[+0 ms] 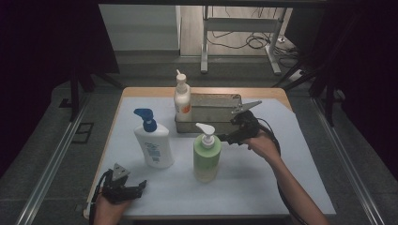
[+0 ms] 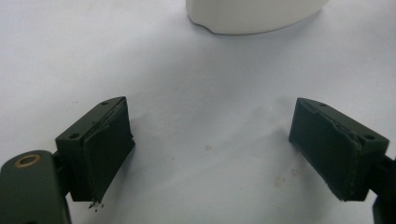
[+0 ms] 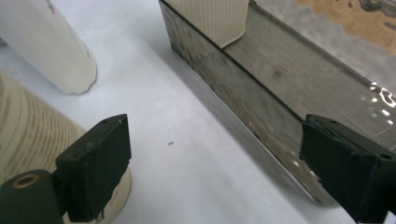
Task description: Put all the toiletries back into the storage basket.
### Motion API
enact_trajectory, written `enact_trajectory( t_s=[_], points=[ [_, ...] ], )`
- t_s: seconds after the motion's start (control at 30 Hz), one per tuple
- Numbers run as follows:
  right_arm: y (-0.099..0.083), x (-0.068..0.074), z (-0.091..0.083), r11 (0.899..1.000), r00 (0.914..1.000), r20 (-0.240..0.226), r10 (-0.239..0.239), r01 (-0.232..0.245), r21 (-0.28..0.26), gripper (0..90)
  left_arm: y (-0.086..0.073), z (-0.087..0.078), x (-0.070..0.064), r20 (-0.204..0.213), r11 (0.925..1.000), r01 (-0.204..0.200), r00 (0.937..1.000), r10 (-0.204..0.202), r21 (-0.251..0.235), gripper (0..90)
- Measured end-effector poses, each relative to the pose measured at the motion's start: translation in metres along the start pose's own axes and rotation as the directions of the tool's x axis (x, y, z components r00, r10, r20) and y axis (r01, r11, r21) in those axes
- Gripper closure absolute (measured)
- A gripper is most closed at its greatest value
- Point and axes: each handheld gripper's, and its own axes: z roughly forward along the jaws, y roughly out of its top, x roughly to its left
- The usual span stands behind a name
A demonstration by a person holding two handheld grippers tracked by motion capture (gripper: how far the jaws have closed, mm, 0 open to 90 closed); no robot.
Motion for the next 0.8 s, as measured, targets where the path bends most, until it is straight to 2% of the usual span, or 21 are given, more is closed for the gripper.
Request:
enact_trajectory(
  t_s=[0.3,0.5,0.73,0.8],
  points=[
    [-0.019,0.002,-0.009,1.000,1.0000,-0.005,-0.001,0.001,0.017,1.6,0.000,0.000,0.000,-0.001,1.0000,-0.001,1.0000,0.001,0.001,12.6],
    [-0.030,0.007,-0.018,1.000,0.9998,-0.012,-0.013,0.013,-0.011,0.0,0.000,0.000,0.000,0.001,1.0000,0.000,1.0000,0.000,0.000,12.6],
    [-0.043,0.015,-0.026,1.000,0.9993,-0.036,-0.012,0.011,-0.022,0.0,0.000,0.000,0.000,0.001,1.0000,0.000,1.0000,0.000,0.000,12.6],
    [-0.047,0.017,-0.027,1.000,0.9985,-0.055,0.000,-0.001,-0.020,0.0,0.000,0.000,0.000,0.001,1.0000,0.001,1.0000,-0.001,0.000,12.6]
  ],
)
